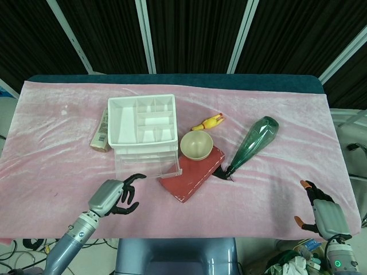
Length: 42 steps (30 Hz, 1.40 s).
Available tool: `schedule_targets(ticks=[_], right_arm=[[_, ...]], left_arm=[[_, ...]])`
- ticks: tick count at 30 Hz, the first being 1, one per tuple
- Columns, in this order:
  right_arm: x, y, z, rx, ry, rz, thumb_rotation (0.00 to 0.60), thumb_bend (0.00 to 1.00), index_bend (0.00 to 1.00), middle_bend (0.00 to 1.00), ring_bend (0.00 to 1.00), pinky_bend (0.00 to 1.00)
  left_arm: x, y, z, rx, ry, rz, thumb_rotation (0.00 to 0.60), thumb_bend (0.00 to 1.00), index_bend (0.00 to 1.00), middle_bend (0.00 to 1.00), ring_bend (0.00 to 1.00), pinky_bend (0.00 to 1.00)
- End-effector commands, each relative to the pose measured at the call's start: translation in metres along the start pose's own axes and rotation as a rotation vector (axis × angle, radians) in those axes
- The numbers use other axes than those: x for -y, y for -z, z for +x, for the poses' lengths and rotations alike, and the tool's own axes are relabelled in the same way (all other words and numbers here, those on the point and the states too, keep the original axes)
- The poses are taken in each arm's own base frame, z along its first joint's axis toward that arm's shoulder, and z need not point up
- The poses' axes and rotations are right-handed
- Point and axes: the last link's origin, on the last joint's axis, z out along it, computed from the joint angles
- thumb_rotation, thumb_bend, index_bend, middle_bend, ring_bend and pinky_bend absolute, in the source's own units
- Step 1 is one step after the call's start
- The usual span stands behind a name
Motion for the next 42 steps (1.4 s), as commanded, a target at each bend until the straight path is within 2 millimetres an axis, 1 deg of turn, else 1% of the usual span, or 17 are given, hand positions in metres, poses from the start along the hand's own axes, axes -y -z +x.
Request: schedule_targets(ticks=[1,22,23,28,32,35,38,40,42], right_arm=[[0.0,0.0,0.0,-0.001,0.0,0.0,0.6,0.18,0.09,0.07,0.15,0.19],[0.0,0.0,0.0,0.002,-0.006,-0.003,0.6,0.19,0.09,0.07,0.15,0.19],[0.0,0.0,0.0,0.002,-0.006,-0.003,0.6,0.19,0.09,0.07,0.15,0.19],[0.0,0.0,0.0,0.002,-0.006,-0.004,0.6,0.19,0.09,0.07,0.15,0.19],[0.0,0.0,-0.001,0.003,-0.006,-0.004,0.6,0.19,0.09,0.07,0.15,0.19],[0.0,-0.001,-0.001,0.003,-0.004,-0.003,0.6,0.19,0.09,0.07,0.15,0.19],[0.0,-0.001,-0.001,0.003,-0.003,-0.004,0.6,0.19,0.09,0.07,0.15,0.19],[0.0,-0.001,-0.001,0.004,-0.003,-0.004,0.6,0.19,0.09,0.07,0.15,0.19],[0.0,-0.001,-0.001,0.005,-0.004,-0.005,0.6,0.19,0.09,0.07,0.15,0.19]], left_arm=[[-0.001,0.001,-0.001,0.005,-0.003,-0.005,0.6,0.35,0.2,0.71,0.68,0.72],[-0.005,0.009,-0.004,0.009,-0.016,-0.017,0.6,0.35,0.19,0.71,0.68,0.72],[-0.005,0.009,-0.004,0.008,-0.016,-0.018,0.6,0.35,0.18,0.71,0.67,0.72],[-0.004,0.008,-0.005,0.014,-0.021,-0.016,0.6,0.35,0.05,0.7,0.67,0.72],[-0.005,0.01,-0.006,0.035,-0.02,-0.024,0.6,0.35,0.0,0.68,0.66,0.72],[-0.007,0.014,-0.007,0.063,-0.016,-0.043,0.6,0.34,0.0,0.63,0.63,0.72],[-0.009,0.022,-0.005,0.072,-0.011,-0.063,0.6,0.33,0.0,0.56,0.58,0.72],[-0.011,0.03,-0.003,0.068,-0.018,-0.079,0.6,0.3,0.0,0.53,0.53,0.7],[-0.013,0.038,0.001,0.055,-0.034,-0.094,0.6,0.28,0.0,0.5,0.47,0.66]])
